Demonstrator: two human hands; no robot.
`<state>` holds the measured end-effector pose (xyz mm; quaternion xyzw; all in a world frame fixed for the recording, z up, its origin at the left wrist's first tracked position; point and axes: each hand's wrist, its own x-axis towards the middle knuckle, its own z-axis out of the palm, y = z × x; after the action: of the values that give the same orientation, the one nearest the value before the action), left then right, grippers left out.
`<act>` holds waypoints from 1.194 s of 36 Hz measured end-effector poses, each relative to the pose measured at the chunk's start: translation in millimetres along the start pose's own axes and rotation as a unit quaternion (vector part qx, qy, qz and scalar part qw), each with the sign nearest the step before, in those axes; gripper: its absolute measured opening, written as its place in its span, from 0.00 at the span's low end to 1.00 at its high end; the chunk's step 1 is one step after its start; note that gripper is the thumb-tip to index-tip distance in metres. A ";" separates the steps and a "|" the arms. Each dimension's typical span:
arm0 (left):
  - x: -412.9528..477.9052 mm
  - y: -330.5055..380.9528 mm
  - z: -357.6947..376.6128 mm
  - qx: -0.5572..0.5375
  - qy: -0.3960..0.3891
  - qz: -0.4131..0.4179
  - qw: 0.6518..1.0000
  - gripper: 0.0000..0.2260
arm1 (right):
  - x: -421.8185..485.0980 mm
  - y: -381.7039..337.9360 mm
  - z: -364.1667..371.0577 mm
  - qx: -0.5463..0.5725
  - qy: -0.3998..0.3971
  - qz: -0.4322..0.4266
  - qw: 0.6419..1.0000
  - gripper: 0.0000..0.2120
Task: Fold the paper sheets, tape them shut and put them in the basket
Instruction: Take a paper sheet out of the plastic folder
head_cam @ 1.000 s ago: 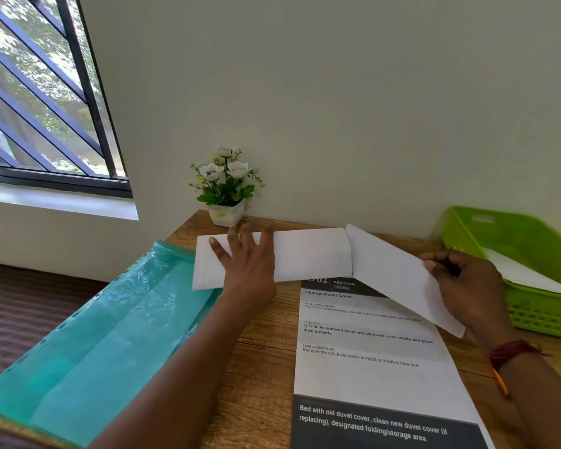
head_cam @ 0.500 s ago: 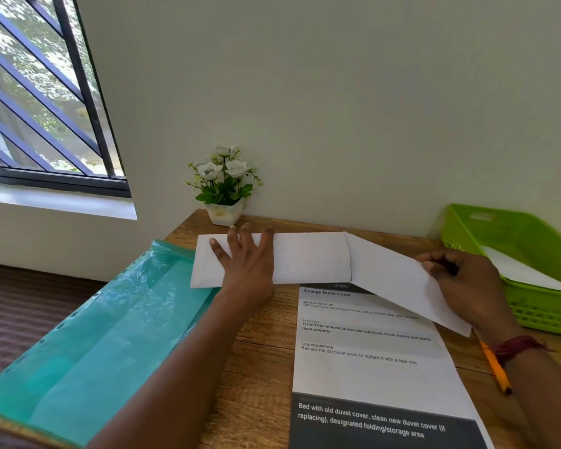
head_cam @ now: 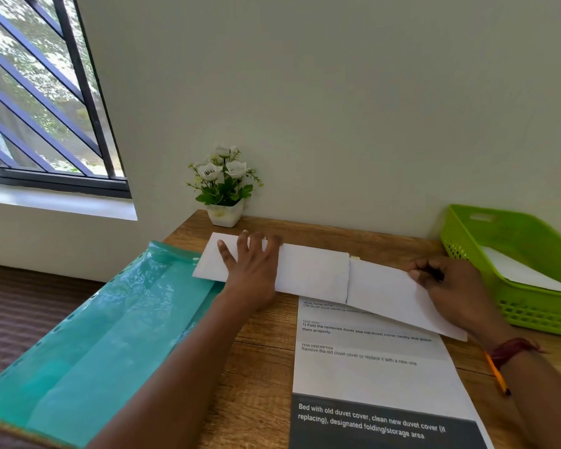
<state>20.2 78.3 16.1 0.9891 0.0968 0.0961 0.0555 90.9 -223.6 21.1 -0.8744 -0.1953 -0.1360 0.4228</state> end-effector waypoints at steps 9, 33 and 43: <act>-3.5 4.5 -2.2 -0.008 -0.010 0.032 0.999 0.45 | -3.7 -3.7 9.6 0.048 -0.019 -0.004 0.999 0.15; -5.6 17.4 9.5 -0.069 0.083 0.055 0.993 0.42 | -8.1 -16.6 30.9 0.231 0.170 0.099 0.953 0.16; -4.1 17.4 9.4 -0.093 0.086 0.084 0.988 0.42 | -11.5 -16.7 36.3 0.315 0.161 0.149 0.923 0.10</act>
<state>21.3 59.6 8.4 0.9723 0.0087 0.1939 0.1304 75.7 -188.0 6.0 -0.6812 -0.0255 -0.1415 0.7178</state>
